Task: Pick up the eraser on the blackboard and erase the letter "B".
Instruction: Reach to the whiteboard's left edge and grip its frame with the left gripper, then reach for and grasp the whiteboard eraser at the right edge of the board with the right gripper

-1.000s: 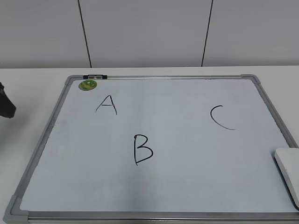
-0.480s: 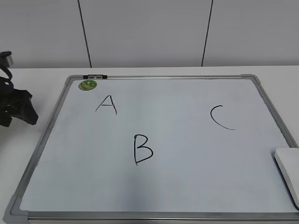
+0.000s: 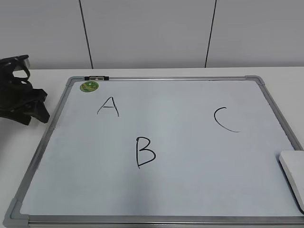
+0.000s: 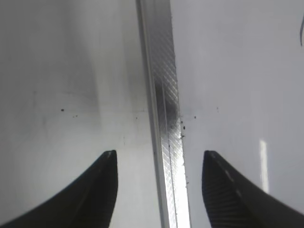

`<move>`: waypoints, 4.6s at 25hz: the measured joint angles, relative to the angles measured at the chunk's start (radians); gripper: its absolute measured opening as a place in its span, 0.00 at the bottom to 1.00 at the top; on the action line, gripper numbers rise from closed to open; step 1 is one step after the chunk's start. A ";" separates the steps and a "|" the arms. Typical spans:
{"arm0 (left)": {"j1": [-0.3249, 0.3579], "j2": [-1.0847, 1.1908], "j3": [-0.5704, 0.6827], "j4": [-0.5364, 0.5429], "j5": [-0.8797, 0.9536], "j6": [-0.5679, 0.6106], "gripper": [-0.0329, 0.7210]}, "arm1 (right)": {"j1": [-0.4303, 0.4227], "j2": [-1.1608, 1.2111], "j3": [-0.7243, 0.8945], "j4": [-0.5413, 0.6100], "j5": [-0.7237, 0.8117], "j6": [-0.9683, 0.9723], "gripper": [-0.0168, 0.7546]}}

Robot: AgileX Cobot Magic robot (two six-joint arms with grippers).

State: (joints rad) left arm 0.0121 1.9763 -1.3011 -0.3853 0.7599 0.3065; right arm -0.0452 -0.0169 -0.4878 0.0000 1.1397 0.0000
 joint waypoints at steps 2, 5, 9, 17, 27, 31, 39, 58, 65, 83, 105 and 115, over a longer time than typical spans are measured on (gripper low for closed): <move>0.000 0.029 -0.032 -0.003 0.013 0.002 0.59 | 0.000 0.000 0.000 0.000 0.000 0.000 0.77; 0.000 0.066 -0.072 -0.006 0.026 0.002 0.59 | 0.000 0.000 0.000 0.000 0.000 0.000 0.77; 0.000 0.107 -0.109 -0.006 0.054 0.004 0.55 | 0.000 0.000 0.000 0.000 0.000 0.000 0.77; 0.000 0.154 -0.127 -0.038 0.073 0.030 0.47 | 0.000 0.000 0.000 0.000 0.000 0.000 0.77; 0.000 0.178 -0.145 -0.071 0.108 0.031 0.40 | 0.000 0.000 0.000 0.000 0.000 0.000 0.77; 0.000 0.180 -0.155 -0.075 0.125 0.033 0.39 | 0.000 0.000 0.000 0.000 0.000 0.000 0.77; 0.000 0.184 -0.157 -0.075 0.145 0.033 0.35 | 0.000 0.000 0.000 0.000 0.000 0.000 0.77; 0.028 0.186 -0.157 -0.086 0.177 0.033 0.31 | 0.000 0.000 0.000 0.000 0.000 0.000 0.77; 0.028 0.186 -0.157 -0.086 0.179 0.033 0.27 | 0.000 0.000 0.000 0.000 0.000 0.000 0.77; 0.030 0.207 -0.168 -0.092 0.199 0.033 0.11 | 0.000 0.000 0.000 0.000 0.000 0.000 0.77; 0.035 0.207 -0.168 -0.097 0.203 0.033 0.09 | 0.002 0.348 -0.053 0.000 -0.093 -0.009 0.77; 0.035 0.207 -0.168 -0.097 0.203 0.033 0.09 | 0.002 0.737 -0.062 0.000 -0.324 -0.011 0.77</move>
State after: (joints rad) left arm 0.0467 2.1832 -1.4688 -0.4820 0.9631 0.3393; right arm -0.0429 0.7197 -0.5496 0.0000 0.8161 -0.0107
